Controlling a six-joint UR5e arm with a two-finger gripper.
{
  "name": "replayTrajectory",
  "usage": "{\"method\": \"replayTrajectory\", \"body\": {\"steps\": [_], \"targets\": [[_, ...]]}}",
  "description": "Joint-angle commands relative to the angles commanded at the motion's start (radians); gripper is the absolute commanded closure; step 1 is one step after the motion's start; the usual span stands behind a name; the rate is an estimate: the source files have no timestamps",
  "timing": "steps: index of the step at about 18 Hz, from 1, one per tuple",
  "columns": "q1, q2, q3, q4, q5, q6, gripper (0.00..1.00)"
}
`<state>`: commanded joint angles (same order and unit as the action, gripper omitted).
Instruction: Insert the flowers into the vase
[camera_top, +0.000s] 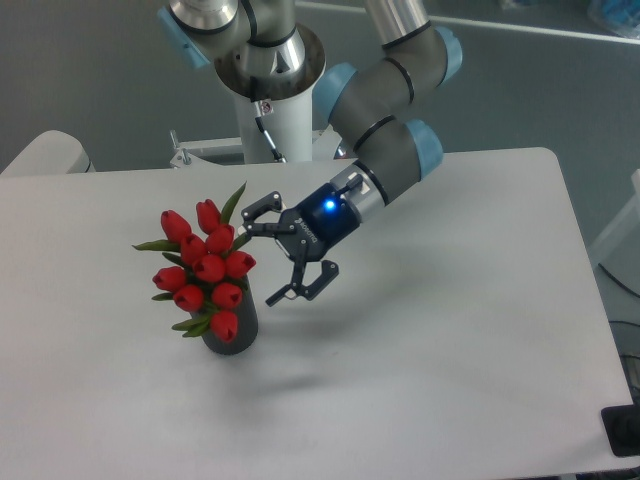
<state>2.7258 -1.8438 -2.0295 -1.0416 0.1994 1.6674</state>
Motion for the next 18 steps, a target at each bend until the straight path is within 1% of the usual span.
{"method": "replayTrajectory", "body": {"steps": [4, 7, 8, 9, 11, 13, 16, 18], "targets": [[0.034, -0.008, 0.032, 0.0, 0.002, -0.005, 0.0], [0.038, -0.044, 0.086, -0.002, 0.014, -0.015, 0.0], [0.041, -0.054, 0.107, -0.002, 0.047, -0.017, 0.0], [0.043, -0.061, 0.129, -0.002, 0.105, -0.018, 0.0], [0.049, -0.083, 0.17, 0.0, 0.26, -0.009, 0.0], [0.051, -0.097, 0.216, 0.0, 0.381, -0.006, 0.0], [0.048, -0.117, 0.271, 0.0, 0.481, -0.017, 0.0], [0.043, -0.123, 0.293, -0.002, 0.564, -0.02, 0.0]]}}
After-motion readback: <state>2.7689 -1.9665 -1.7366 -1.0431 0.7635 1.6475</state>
